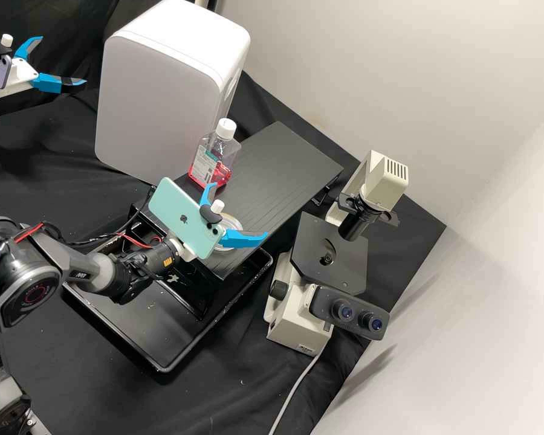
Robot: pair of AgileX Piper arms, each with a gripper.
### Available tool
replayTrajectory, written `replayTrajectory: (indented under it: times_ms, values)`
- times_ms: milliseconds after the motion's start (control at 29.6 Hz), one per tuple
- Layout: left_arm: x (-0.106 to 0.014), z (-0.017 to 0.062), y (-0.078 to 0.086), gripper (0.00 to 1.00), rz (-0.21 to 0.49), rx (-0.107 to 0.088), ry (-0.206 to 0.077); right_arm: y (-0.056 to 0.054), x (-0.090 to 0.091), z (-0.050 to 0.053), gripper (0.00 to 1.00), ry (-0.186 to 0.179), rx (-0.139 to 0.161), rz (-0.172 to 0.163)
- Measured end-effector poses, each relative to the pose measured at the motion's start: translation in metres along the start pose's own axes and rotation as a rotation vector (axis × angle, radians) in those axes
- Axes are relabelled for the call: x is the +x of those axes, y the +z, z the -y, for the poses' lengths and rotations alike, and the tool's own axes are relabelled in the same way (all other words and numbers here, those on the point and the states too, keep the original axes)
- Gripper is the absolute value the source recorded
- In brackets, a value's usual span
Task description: Remove the lid from the petri dish
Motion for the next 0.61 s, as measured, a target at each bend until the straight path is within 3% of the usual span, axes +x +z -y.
replayTrajectory:
  times_ms: [372,608]
  values:
    - [0.0,0.0,0.0,1.0,0.0,0.0,0.0,0.0,0.0,0.0,1.0,0.0,-0.001,0.0]
    - [0.0005,0.0004,0.0098,1.0,0.031,-0.003,-0.001,0.0,0.0,0.0,1.0,0.0,-0.001,0.0]
